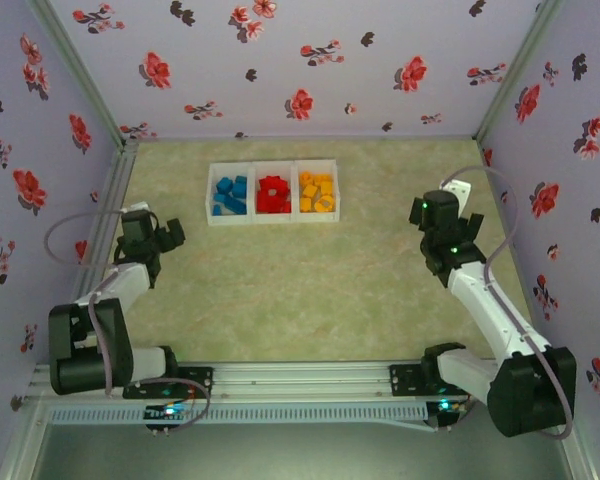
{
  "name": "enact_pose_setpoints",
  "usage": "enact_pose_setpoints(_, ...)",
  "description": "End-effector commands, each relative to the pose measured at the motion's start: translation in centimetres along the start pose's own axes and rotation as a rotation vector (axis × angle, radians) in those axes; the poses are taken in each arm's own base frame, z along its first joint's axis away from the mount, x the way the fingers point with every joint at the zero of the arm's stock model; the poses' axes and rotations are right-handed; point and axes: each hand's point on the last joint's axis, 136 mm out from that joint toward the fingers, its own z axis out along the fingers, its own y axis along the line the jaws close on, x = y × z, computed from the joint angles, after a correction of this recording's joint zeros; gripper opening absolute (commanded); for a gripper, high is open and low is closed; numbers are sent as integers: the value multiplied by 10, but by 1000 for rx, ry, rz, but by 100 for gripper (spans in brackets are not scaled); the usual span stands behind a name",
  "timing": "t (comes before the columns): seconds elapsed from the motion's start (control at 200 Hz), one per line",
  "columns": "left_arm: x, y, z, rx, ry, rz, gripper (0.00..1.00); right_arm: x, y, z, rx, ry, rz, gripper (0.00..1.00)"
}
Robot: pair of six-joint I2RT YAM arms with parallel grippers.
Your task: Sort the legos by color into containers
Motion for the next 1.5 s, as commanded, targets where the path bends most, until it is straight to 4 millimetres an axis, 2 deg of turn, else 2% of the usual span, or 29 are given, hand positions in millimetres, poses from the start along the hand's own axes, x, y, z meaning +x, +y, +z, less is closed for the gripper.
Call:
enact_pose_setpoints(0.0,-39,-8,0,54,-200,12,100,-20,17,-3,-133,-135,28,100)
enact_pose_setpoints(0.175,-30,-17,-3,125,-284,41,100,-4,28,10,-210,-128,6,100)
enact_pose_setpoints(0.315,-13,-29,0,208,-327,83,100,10,39,25,-266,-126,2,99)
enact_pose_setpoints(0.36,-18,-36,-1,244,-367,97,100,15,41,31,-270,-119,-2,99)
enact_pose_setpoints(0.38,-4,-35,0,251,-351,105,100,18,43,34,-274,-112,-8,99)
enact_pose_setpoints(0.415,-3,-38,1,270,-377,109,100,23,45,38,-279,-111,-19,100)
enact_pose_setpoints(0.545,6,-53,5,353,-308,159,100,34,58,49,-405,-125,-17,99)
enact_pose_setpoints(0.555,-1,-56,6,362,-316,165,100,35,60,49,-419,-119,-25,99)
enact_pose_setpoints(0.63,0,-65,10,399,-274,187,100,42,58,55,-415,-109,-54,99)
enact_pose_setpoints(0.815,-2,-57,10,355,-289,175,100,58,42,66,-413,-162,36,99)
enact_pose_setpoints(0.9,-2,-56,11,341,-289,170,100,79,34,78,-363,-182,66,99)
enact_pose_setpoints(0.935,-2,-55,12,332,-287,169,100,75,34,85,-354,-214,88,99)
enact_pose_setpoints(1.025,-4,-49,15,272,-283,160,100,83,36,99,-328,-36,56,100)
enact_pose_setpoints(1.08,-5,-45,17,233,-282,150,100,77,35,97,-327,-132,80,99)
enact_pose_setpoints(1.15,-5,-46,17,233,-280,152,100,82,33,98,-307,-63,62,99)
enact_pose_setpoints(1.225,-5,-47,17,237,-279,155,100,78,34,96,-303,-113,60,99)
enact_pose_setpoints(1.495,-5,-47,17,237,-279,156,100,80,34,96,-304,-92,51,99)
